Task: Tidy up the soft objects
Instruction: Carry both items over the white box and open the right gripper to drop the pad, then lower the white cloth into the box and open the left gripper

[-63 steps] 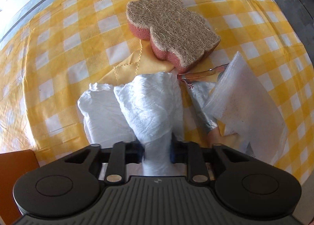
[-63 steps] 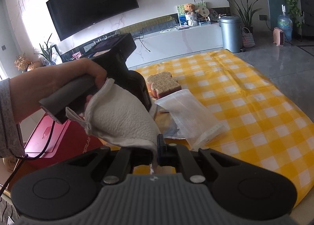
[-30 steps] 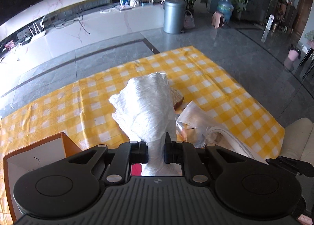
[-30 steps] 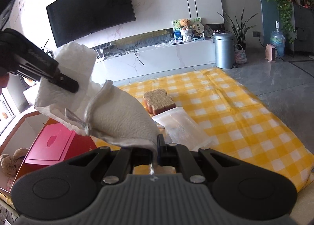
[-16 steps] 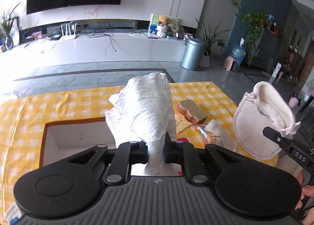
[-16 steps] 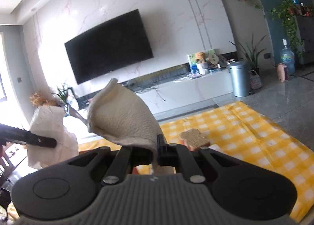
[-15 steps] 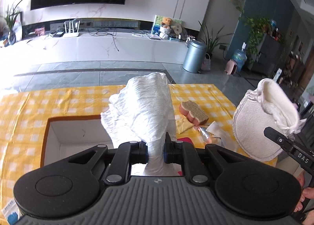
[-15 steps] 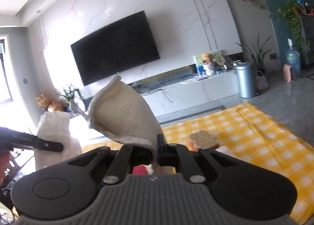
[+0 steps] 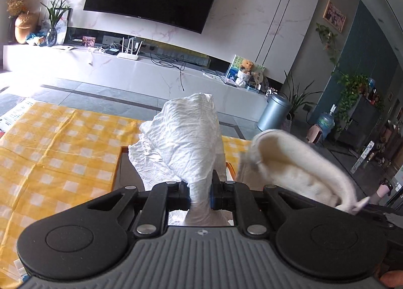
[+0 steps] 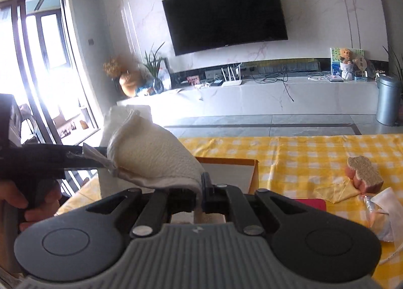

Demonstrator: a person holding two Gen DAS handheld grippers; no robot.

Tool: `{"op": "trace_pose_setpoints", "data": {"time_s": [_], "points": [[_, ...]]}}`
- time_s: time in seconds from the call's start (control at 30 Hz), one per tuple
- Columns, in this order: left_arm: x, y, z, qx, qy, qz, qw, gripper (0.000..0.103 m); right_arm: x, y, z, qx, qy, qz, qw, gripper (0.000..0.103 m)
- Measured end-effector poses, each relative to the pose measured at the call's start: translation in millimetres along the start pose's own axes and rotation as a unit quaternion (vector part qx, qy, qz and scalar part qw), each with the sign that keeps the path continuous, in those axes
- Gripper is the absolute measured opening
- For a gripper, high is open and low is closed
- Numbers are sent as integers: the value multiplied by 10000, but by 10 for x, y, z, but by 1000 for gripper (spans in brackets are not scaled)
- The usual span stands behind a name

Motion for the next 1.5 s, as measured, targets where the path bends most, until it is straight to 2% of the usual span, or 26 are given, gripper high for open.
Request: {"op": "trace_pose_setpoints", "data": {"time_s": [0.13, 0.23, 0.3, 0.4, 0.5, 0.6, 0.63, 0.7, 0.73, 0.8, 0.9, 1.07, 1.17, 1.23, 1.33, 1.43, 1.5], "points": [[-8, 98, -251, 258, -53, -38, 9996, 15, -555, 138, -191, 659, 357, -578, 9955, 2], [68, 198, -389, 370, -206, -21, 9991, 15, -1001, 220, -219, 1186, 768, -1043, 9845, 3], [102, 245, -446, 444, -186, -70, 9988, 15, -1259, 289, -208, 1588, 1208, -1241, 9720, 3], [163, 266, -477, 451, -101, -28, 9989, 15, -1601, 428, -173, 2587, 1995, -1438, 9341, 3], [178, 248, -513, 510, -74, 11, 9987, 15, -1857, 598, -134, 3244, 2344, -1769, 8992, 3], [185, 251, -546, 587, -41, 18, 9983, 15, -1926, 739, -148, 3735, 2554, -1812, 8732, 3], [171, 252, -566, 591, -45, 16, 9982, 15, -1932, 764, -143, 3766, 2544, -1867, 8710, 3], [166, 264, -573, 589, -62, 0, 9982, 15, -1900, 745, -133, 3696, 2502, -1860, 8753, 6], [159, 265, -582, 594, -73, -9, 9982, 15, -1871, 715, -131, 3606, 2485, -1814, 8805, 11], [149, 262, -578, 591, -84, -22, 9982, 15, -1801, 640, -145, 3402, 2404, -1700, 8931, 44], [133, 262, -565, 565, -108, -39, 9983, 15, -1657, 546, -149, 3182, 2192, -1522, 9097, 64], [101, 274, -609, 564, -198, -88, 9982, 15, -1297, 335, -118, 2531, 1624, -649, 9515, 82], [76, 277, -603, 533, -245, -109, 9982, 16, -1073, 238, -77, 1989, 1285, -108, 9715, 87], [38, 277, -570, 471, -249, -143, 9985, 16, -922, 208, -42, 1710, 1183, 212, 9779, 90], [-58, 271, -507, 341, -237, -205, 9989, 16, -774, 170, 39, 1409, 1170, 524, 9817, 92], [-173, 295, -455, 170, -334, -248, 9990, 16, -644, 175, 128, 1252, 1173, 615, 9832, 92], [-279, 348, -433, 53, -426, -420, 9982, 16, -606, 160, 200, 1156, 1188, 683, 9838, 92]]}}
Point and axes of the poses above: each gripper's, at about its wrist camera, not at the fingertips, and x roughly against the way its jaws point, z to its right, y to its underside, the point moved 4 cm from there along -x, roughly the way its jaws point, and after that the axes turned 10 degrees about -x, right-handed, at the moved point
